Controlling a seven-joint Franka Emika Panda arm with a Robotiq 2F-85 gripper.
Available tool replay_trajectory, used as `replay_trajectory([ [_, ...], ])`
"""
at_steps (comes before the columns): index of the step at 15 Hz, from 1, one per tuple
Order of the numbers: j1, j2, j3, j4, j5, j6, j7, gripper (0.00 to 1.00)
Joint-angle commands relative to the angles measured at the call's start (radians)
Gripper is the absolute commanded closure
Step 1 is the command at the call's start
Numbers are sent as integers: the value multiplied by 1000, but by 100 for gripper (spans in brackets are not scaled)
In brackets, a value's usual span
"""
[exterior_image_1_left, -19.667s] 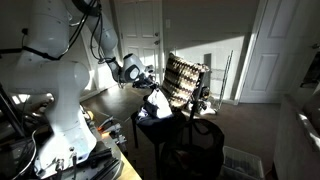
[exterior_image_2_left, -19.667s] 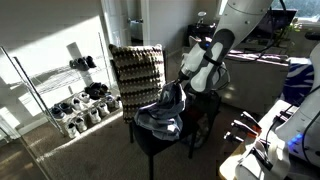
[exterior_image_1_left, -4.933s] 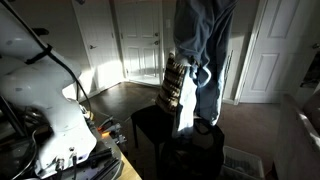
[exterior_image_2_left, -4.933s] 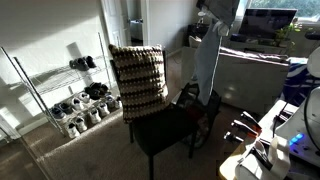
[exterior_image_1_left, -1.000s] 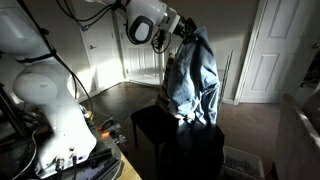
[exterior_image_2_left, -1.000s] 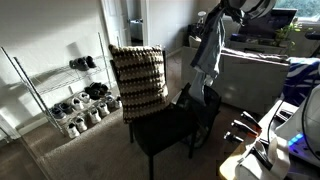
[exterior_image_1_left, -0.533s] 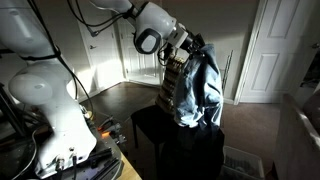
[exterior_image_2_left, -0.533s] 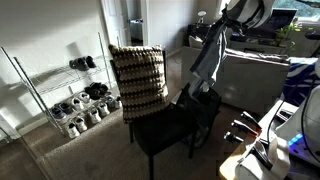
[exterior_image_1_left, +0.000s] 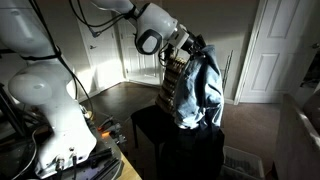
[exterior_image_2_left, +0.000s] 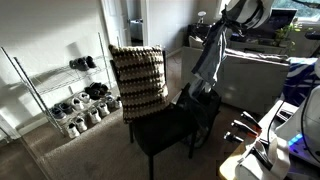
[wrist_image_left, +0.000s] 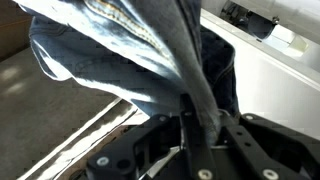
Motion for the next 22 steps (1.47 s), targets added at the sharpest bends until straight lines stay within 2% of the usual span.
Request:
replay_trajectory([
  [1, 0, 0, 0, 0, 0, 0, 0, 92],
  [2, 0, 0, 0, 0, 0, 0, 0, 92],
  [3, 0, 0, 0, 0, 0, 0, 0, 98],
  [5, 15, 6, -11, -5, -18, -36, 28, 98],
  [6, 133, 21, -116, 1, 12, -69, -2, 98],
  [7, 45, 35, -34, -3, -25, -104, 21, 98],
  [8, 60, 54, -50, -1, -20, -128, 0, 98],
  [10, 44, 104, -46, 1, -21, -147, -23, 98],
  [11, 147, 128, -157, 6, -20, -156, -33, 98],
  [17, 220, 292, -291, 60, -25, -191, -48, 98],
  [22, 379, 355, -462, 127, -24, -243, -8, 98],
])
